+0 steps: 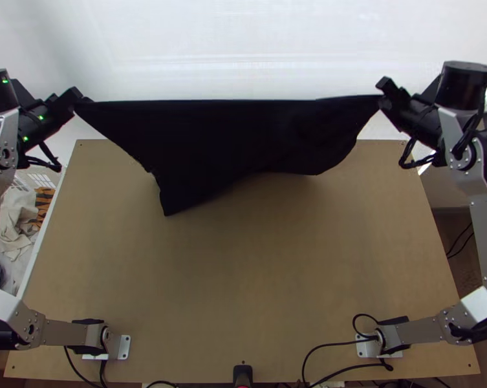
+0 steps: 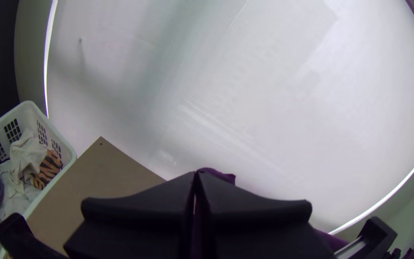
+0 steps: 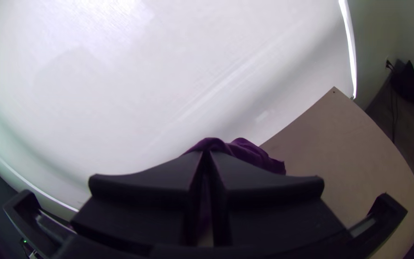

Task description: Fold the t-shirt

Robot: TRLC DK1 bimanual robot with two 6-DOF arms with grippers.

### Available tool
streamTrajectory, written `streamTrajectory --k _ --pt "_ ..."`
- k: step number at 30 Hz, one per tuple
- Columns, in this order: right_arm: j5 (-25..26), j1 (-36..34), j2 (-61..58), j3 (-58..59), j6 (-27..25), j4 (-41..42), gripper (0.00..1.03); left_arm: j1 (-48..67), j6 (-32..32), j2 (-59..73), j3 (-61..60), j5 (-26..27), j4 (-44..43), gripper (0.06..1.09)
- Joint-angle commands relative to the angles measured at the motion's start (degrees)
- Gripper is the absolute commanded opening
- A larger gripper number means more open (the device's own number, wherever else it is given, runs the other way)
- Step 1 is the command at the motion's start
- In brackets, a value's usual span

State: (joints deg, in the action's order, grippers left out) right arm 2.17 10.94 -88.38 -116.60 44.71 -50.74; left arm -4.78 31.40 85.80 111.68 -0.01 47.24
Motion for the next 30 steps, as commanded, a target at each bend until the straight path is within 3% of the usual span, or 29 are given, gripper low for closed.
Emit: streamTrajectory --k 1,9,19,21,27,30 --pt "3.1 -1.4 -1.4 -4.7 0.2 -0.7 0.03 -1.9 -0.4 0.3 3.1 -1.1 -1.2 0.1" --pt "4.8 0.3 -5.5 -16.0 0.6 -0.1 0.03 -2.8 0.4 0.3 8.8 -1.5 -7.2 0.1" --pt "5.7 2.2 0.7 -13.7 -3.3 16.0 0.03 -2.8 -0.1 -5.7 8.6 -5.2 -21.8 0.1" --pt "7.1 2.3 4.7 -10.0 -7.1 20.5 0.03 -2.6 -0.2 -8.6 6.9 -5.2 -23.0 0.1" --pt "7.2 4.6 19.7 8.8 -24.9 39.8 0.03 -2.4 -1.6 -20.8 -1.3 -4.7 -24.4 0.1" --pt "7.2 6.1 26.5 15.2 -28.4 41.2 0.03 -2.2 -2.5 -27.6 -6.1 -4.3 -24.5 0.1"
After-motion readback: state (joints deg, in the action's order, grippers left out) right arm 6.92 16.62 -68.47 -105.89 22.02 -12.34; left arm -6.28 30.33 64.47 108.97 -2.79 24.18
